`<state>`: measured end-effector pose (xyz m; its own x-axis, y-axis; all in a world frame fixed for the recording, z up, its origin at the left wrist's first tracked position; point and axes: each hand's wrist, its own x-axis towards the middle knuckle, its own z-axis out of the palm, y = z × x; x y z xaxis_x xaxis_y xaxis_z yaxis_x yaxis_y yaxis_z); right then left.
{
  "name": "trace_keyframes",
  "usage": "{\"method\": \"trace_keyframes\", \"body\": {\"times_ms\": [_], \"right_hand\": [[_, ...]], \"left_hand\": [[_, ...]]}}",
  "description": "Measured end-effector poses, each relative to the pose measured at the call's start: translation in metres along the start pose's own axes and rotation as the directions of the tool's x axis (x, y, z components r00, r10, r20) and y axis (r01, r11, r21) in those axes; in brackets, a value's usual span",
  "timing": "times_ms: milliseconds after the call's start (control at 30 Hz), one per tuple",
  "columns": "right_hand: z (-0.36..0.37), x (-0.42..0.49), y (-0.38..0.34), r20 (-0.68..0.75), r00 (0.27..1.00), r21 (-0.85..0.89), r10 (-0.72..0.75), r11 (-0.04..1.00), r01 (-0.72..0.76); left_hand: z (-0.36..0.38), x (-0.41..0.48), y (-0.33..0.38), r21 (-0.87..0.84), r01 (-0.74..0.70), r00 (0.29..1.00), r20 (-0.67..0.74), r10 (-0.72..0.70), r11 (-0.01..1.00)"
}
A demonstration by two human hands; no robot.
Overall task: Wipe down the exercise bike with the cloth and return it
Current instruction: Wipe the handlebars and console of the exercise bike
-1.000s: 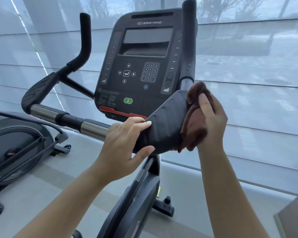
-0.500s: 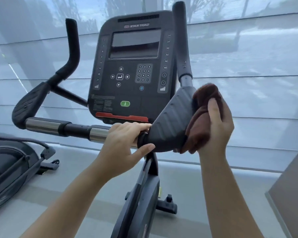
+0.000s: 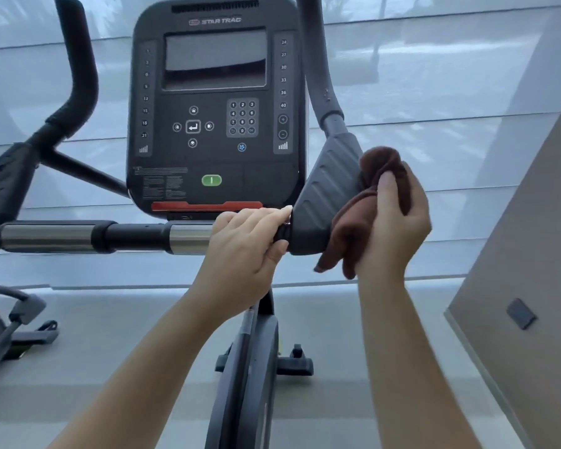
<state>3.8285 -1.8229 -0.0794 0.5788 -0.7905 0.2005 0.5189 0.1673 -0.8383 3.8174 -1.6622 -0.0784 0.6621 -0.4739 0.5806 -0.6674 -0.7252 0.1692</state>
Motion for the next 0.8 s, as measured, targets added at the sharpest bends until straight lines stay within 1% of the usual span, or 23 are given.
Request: {"method": "trace_keyframes", "body": {"times_ms": [133,200,267,333,433,467,567,700,800], "right_hand": [[0.013,-0.048,0.012,-0.207,0.976,-0.019,-0.072,0.997,0.069],[0.015,-0.052,0.010,-0.222,0.969,-0.032,-0.111,0.994,0.107],[0.009,-0.048,0.007,-0.149,0.981,-0.071,-0.127,0.991,0.118],[-0.005,-0.039,0.006,-0.018,0.992,-0.149,-0.125,0.981,0.121],[-0.025,-0.012,-0.001,0.182,0.977,-0.230,-0.109,0.962,0.150],[-0.028,-0.001,-0.004,0.223,0.969,-0.240,-0.110,0.957,0.164],[-0.025,0.028,-0.012,0.289,0.948,-0.235,-0.131,0.950,0.203],[-0.013,0.061,-0.016,0.413,0.901,-0.189,-0.136,0.954,0.231],[-0.002,0.086,-0.017,0.546,0.827,-0.162,-0.135,0.951,0.262]], "left_hand": [[0.000,0.000,0.001,0.015,0.001,1.000,-0.018,-0.001,1.000],[0.001,0.000,0.001,0.016,0.000,1.000,-0.031,0.001,1.000],[0.001,0.001,0.004,0.017,0.014,0.998,-0.054,-0.013,1.000],[0.002,0.003,0.007,0.016,0.038,0.996,-0.081,-0.036,0.999],[0.004,0.006,0.012,0.005,0.090,0.991,-0.102,-0.089,0.996],[0.006,0.009,0.014,0.011,0.102,0.990,-0.102,-0.101,0.995],[0.009,0.022,0.023,0.041,0.100,0.993,-0.073,-0.096,0.994],[0.012,0.045,0.032,0.059,0.128,0.991,-0.051,-0.125,0.990],[0.014,0.067,0.037,0.106,0.171,0.984,-0.063,-0.165,0.980]]}}
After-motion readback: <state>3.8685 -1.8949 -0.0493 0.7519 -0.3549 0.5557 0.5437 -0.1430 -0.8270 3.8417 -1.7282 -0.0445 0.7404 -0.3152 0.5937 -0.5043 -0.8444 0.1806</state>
